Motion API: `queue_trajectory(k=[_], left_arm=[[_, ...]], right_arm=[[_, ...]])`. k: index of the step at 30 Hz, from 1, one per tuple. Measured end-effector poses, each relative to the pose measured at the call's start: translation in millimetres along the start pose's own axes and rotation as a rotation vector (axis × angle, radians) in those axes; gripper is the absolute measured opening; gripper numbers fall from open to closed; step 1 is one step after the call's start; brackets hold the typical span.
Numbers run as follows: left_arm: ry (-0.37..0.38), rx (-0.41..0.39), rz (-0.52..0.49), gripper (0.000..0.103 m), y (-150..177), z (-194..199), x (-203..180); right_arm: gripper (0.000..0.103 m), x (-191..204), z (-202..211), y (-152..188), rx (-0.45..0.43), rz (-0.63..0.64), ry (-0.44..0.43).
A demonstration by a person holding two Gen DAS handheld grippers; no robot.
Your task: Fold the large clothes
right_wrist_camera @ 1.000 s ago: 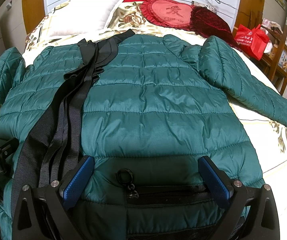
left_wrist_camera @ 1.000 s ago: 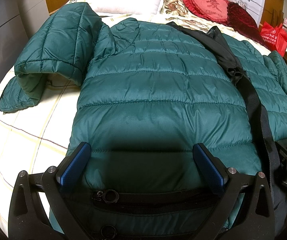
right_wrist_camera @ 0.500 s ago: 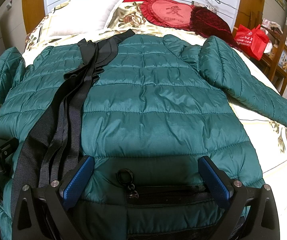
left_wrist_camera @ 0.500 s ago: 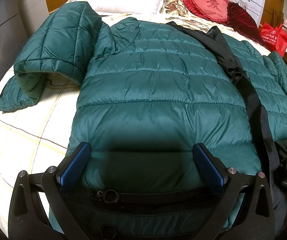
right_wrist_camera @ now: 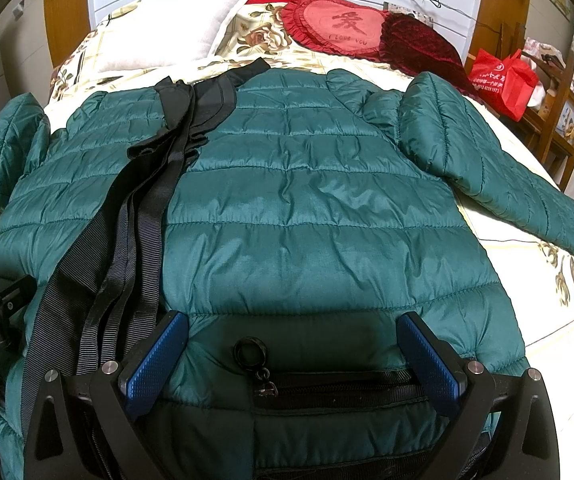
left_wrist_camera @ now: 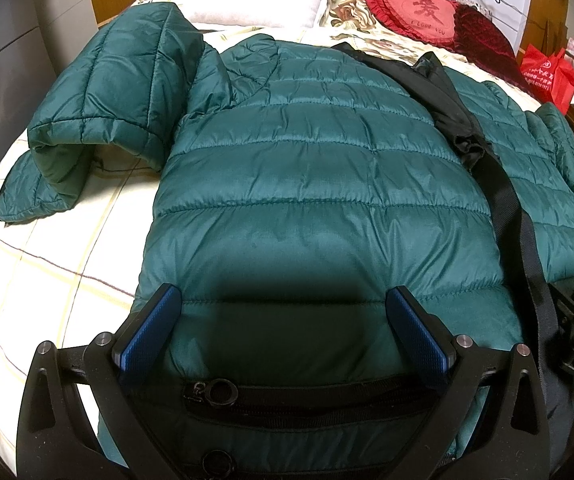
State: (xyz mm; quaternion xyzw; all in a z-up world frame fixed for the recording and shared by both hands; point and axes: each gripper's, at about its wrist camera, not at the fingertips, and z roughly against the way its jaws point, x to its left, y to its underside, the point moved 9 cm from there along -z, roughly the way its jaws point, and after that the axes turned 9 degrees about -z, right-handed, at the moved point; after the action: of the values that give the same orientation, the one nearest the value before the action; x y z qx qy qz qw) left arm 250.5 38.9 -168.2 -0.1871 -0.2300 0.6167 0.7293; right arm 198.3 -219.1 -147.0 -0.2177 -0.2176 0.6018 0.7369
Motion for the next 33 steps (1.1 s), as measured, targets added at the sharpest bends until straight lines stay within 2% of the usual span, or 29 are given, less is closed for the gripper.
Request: queue_trajectory(k=[29, 33], left_arm=[[0.003, -0.002, 0.003, 0.103, 0.1, 0.6, -0.7], [0.034, -0.038, 0.022, 0.103, -1.0, 9.2, 2.2]], right_arm=[[0.103, 0.2, -0.4, -0.1, 0.000, -0.001, -0.001], [0.103, 1.4, -0.6, -0.6, -0.002, -0.002, -0.001]])
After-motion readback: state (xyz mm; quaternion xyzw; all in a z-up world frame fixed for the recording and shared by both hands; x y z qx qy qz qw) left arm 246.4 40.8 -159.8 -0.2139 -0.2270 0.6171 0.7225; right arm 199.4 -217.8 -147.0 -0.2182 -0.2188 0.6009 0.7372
